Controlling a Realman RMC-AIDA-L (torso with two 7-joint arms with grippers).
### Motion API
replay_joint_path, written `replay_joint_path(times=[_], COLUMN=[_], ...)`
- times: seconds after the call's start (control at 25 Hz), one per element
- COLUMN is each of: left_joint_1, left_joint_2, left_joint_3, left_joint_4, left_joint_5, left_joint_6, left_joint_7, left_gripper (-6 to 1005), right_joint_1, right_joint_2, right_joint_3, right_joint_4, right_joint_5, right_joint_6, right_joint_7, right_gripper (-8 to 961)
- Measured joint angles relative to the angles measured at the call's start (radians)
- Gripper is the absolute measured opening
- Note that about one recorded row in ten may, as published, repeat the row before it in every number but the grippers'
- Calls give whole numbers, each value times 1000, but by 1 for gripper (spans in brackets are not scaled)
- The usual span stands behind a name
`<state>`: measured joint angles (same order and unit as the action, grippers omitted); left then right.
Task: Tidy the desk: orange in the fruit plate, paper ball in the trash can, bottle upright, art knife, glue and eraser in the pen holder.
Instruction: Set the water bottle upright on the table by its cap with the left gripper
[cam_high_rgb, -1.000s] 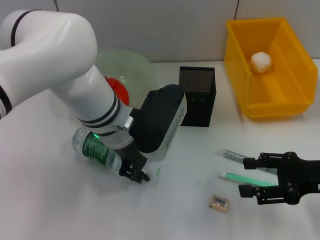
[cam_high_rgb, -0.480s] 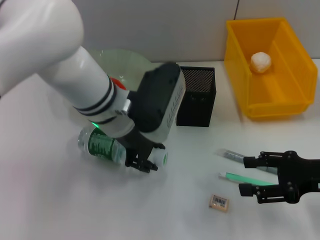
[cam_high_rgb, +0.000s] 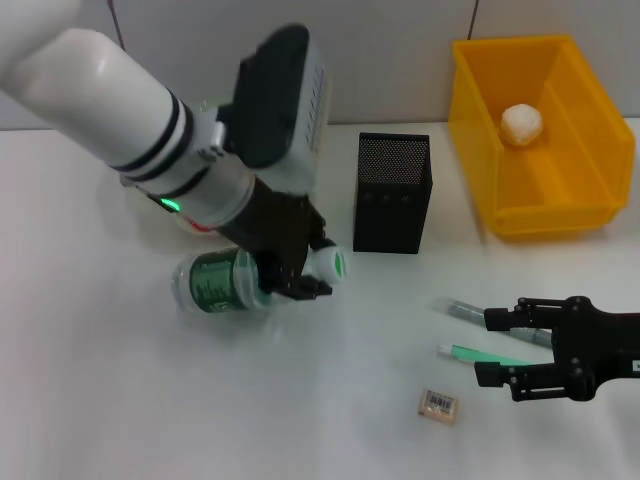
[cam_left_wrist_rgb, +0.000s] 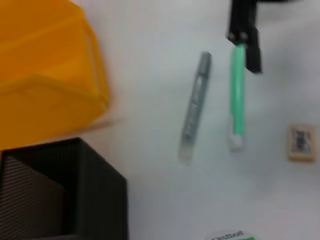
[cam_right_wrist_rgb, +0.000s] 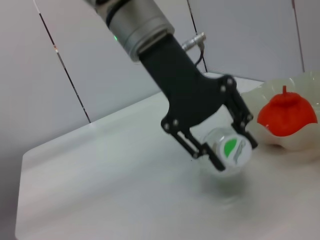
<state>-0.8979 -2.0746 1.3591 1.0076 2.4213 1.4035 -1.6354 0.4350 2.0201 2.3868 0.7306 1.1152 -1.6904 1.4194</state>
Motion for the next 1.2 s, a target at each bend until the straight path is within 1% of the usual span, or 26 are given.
replay_joint_path(times=[0.12, 0.2, 0.32, 0.36, 0.4, 0.52, 0.56, 0.68, 0.72, 0.76, 0.8, 0.88, 0.92, 0.96, 1.08, 1.12, 1.2], left_joint_1=[-1, -3, -3, -3, -3, -4, -4, -4, -4, -4, 3, 3, 7, 10, 17, 17, 42], left_joint_2=[2, 3, 4, 4, 5, 9, 9, 11, 11, 12, 15, 15, 20, 33, 54, 54, 71], left_joint_3=[-66, -129, -189, -189, -216, -333, -333, -474, -474, -497, -566, -566, -594, -624, -647, -647, -662], left_joint_4=[8, 9, 10, 10, 10, 10, 10, 0, 0, -2, -10, -10, -22, -52, -85, -85, -97], left_joint_5=[-13, -21, -37, -37, -44, -62, -62, -74, -74, -78, -97, -97, -111, -136, -171, -171, -222], left_joint_6=[20, 42, 65, 65, 75, 108, 108, 151, 151, 158, 177, 177, 186, 199, 216, 216, 230], left_joint_7=[-18, -26, -35, -35, -39, -52, -52, -54, -54, -54, -62, -62, -69, -78, -95, -95, -103], left_gripper=[460, 461, 464, 465, 465, 468, 469, 471, 472, 473, 474, 475, 476, 477, 479, 480, 482], right_joint_1=[1, 2, 2, 2, 2, 4, 6, 10, 11, 11, 11, 11, 11, 11, 11, 11, 12], right_joint_2=[0, 0, -1, -1, -1, -1, -1, -1, -1, -1, 0, 0, 0, 0, 0, 0, 1], right_joint_3=[0, 0, 0, 0, 0, 1, 1, 2, 2, 2, 2, 2, 2, 2, 2, 2, 2], right_joint_4=[0, 0, 0, 0, 0, 0, 0, -1, -1, -1, -1, -1, -1, -1, -1, -1, 0], right_joint_5=[0, 0, 0, 0, 0, 0, 0, 0, 0, 0, 0, 0, 0, 0, 1, 1, 1], right_joint_6=[0, 0, 0, 0, 0, 0, 0, 0, 0, 0, 0, 0, 0, 0, 0, -1, -1], right_joint_7=[0, 0, 1, 1, 1, 1, 1, 1, 1, 1, 1, 1, 1, 1, 0, -1, -3], right_gripper=[797, 797, 797, 798, 798, 798, 798, 798, 797, 797, 797, 797, 798, 798, 798, 798, 797])
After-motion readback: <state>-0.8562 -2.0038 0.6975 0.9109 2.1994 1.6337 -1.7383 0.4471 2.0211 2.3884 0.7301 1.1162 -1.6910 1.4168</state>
